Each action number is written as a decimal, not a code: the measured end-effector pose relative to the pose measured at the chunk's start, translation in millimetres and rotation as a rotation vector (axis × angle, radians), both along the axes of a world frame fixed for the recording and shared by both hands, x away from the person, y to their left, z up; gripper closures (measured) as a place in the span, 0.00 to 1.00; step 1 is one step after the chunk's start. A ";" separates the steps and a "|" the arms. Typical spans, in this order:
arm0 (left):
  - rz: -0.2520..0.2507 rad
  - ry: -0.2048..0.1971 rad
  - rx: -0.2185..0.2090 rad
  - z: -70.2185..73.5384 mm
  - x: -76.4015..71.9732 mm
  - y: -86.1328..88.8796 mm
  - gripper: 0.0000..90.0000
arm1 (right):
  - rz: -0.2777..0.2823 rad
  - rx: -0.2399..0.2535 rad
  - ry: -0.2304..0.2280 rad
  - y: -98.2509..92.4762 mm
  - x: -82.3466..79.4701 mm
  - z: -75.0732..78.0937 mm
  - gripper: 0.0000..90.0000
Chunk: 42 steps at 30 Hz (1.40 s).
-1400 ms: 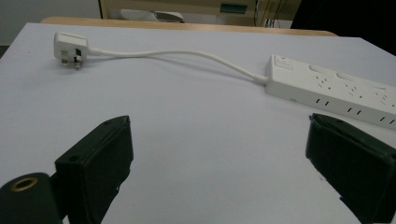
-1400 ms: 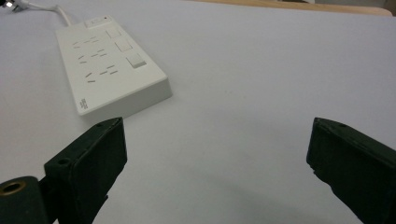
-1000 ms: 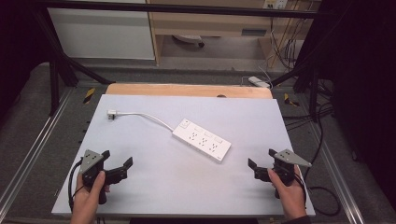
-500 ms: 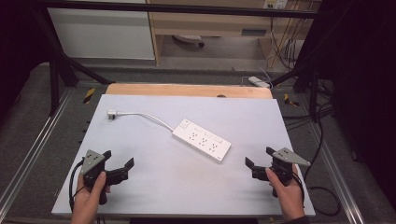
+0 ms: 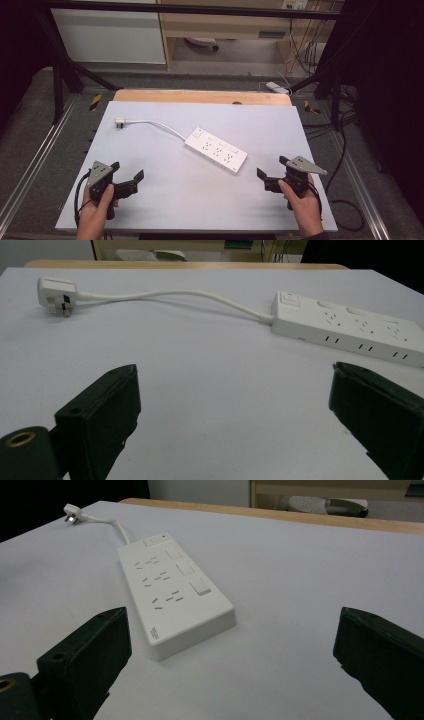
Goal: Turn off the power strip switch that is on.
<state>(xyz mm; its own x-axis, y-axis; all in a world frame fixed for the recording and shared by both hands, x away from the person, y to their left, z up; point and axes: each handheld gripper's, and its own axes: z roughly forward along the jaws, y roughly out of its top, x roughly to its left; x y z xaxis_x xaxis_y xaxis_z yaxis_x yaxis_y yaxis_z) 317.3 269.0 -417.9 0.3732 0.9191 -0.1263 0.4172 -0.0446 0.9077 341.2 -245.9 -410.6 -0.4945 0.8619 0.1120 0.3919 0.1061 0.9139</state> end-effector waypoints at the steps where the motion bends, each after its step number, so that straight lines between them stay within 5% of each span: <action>1: 0.001 0.000 0.001 -0.1 0.2 -0.2 0.07 | 0.005 -0.001 0.002 1.6 0.8 1.9 0.03; 15: -0.015 0.001 0.014 -0.3 -0.1 -1.7 0.07 | 0.069 -0.014 0.007 28.7 32.3 31.7 0.04; 31: -0.023 0.000 0.016 -0.2 -0.6 -3.2 0.07 | 0.081 -0.058 0.038 61.3 79.8 44.1 0.06; 42: -0.031 -0.001 0.020 0.3 -0.8 -3.7 0.07 | 0.086 -0.076 0.058 79.9 106.8 40.3 0.20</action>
